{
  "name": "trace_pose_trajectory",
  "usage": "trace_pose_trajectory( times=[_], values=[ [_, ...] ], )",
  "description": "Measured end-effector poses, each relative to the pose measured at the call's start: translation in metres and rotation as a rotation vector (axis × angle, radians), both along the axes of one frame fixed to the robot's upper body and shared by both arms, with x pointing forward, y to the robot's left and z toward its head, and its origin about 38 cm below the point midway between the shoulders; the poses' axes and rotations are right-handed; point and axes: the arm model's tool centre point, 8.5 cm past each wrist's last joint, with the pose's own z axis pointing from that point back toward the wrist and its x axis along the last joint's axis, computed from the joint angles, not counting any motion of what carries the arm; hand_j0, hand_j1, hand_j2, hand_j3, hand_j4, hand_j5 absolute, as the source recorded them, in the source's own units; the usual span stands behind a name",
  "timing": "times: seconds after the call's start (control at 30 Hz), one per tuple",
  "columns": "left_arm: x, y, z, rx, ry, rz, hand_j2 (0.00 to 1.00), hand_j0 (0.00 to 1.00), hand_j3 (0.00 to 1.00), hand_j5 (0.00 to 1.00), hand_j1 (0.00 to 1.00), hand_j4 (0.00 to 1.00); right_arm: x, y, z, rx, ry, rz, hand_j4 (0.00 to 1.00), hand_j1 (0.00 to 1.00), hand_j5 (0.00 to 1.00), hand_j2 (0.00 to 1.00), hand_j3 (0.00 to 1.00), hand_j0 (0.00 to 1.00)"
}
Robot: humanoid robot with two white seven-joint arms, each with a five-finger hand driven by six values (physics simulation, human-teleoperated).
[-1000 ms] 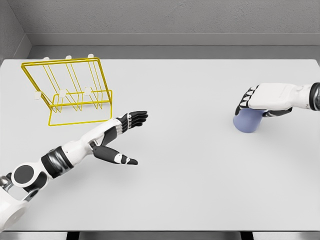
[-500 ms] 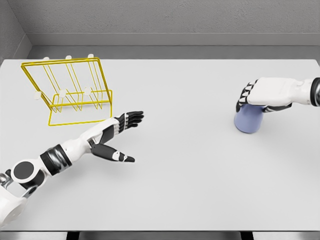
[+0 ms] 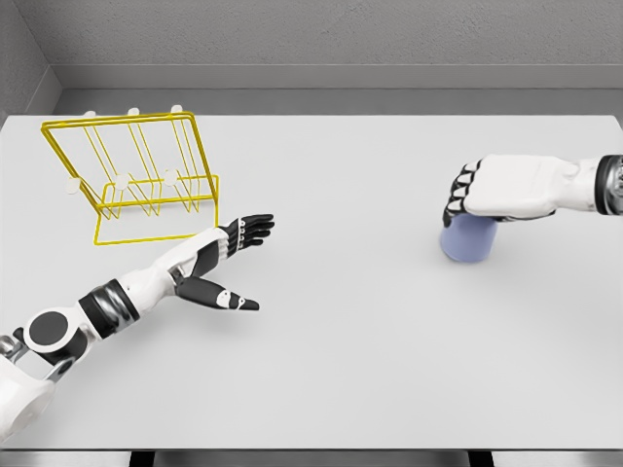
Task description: Place the cup on the cup holder with both arms
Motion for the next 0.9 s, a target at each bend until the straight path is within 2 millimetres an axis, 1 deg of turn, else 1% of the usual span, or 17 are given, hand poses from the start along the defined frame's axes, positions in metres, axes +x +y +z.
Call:
trace_pose_trajectory(
  times=[0.13, 0.23, 0.83, 0.87, 0.9],
  values=[
    [0.001, 0.000, 0.000, 0.000, -0.003, 0.002, 1.00, 1.00, 1.00, 1.00, 1.00, 1.00, -0.009, 0.008, 0.003, -0.007, -0.011, 0.038, 0.68, 0.68, 0.68, 0.68, 0.68, 0.68],
    [0.001, 0.001, 0.000, 0.000, -0.003, 0.003, 1.00, 1.00, 1.00, 1.00, 1.00, 1.00, -0.012, 0.013, 0.004, -0.004, -0.016, 0.056, 0.68, 0.68, 0.68, 0.68, 0.68, 0.68],
    [0.004, 0.000, -0.001, -0.003, -0.003, 0.009, 1.00, 1.00, 1.00, 1.00, 1.00, 1.00, -0.012, 0.048, 0.000, 0.063, -0.011, 0.130, 0.68, 0.68, 0.68, 0.68, 0.68, 0.68],
    [0.004, 0.000, -0.001, -0.003, -0.002, 0.009, 1.00, 1.00, 1.00, 1.00, 1.00, 1.00, -0.012, 0.049, -0.001, 0.065, -0.011, 0.133, 0.70, 0.70, 0.70, 0.70, 0.70, 0.70],
    [0.004, 0.000, -0.001, -0.003, -0.004, 0.009, 1.00, 1.00, 1.00, 1.00, 1.00, 1.00, -0.012, 0.050, 0.000, 0.067, -0.012, 0.134, 0.91, 0.91, 0.91, 0.91, 0.91, 0.91]
  ],
)
